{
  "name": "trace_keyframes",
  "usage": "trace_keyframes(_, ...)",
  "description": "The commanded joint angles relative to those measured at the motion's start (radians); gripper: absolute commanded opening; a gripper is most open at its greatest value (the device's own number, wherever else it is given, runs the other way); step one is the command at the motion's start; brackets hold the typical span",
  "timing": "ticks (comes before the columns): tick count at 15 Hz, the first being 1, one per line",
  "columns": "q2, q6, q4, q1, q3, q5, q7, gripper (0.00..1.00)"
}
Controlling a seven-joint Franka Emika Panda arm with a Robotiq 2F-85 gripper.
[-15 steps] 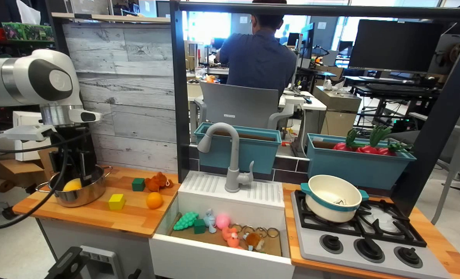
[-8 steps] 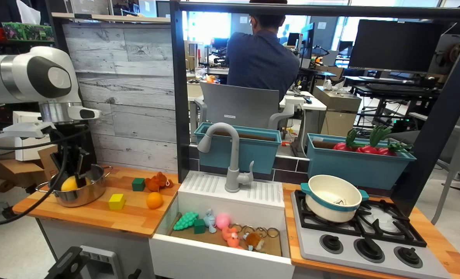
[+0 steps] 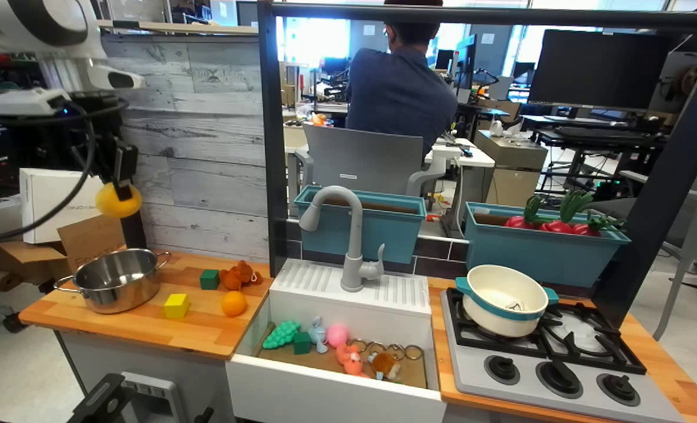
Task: Remove the yellow plush toy from the silver pot, put it in the sink and put the yellow block, plastic orange and brown toy in the silver pot
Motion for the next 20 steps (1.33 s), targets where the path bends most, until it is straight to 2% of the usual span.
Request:
trace_keyframes(1,-0.236,0.087,-0.220,-0.011,-0.008,-0.002,0.005,0.05)
trace_keyframes(4,-0.396,0.138,-0.349,-0.027,-0.030,-0.014,0.033,0.05)
trace_keyframes(8,-0.571,0.092,-0.522,-0.100,-0.064,-0.020,0.078,0.05)
trace_keyframes(12,-0.670,0.123,-0.644,-0.187,-0.130,-0.155,0.239,0.05)
trace_keyframes(14,-0.678,0.156,-0.667,-0.230,-0.149,-0.258,0.327,0.05)
trace_keyframes(17,-0.640,0.260,-0.665,-0.267,-0.184,-0.503,0.517,0.05)
trace_keyframes(19,-0.600,0.296,-0.636,-0.229,-0.259,-0.681,0.666,0.05)
trace_keyframes(20,-0.586,0.305,-0.626,-0.230,-0.271,-0.767,0.746,0.05)
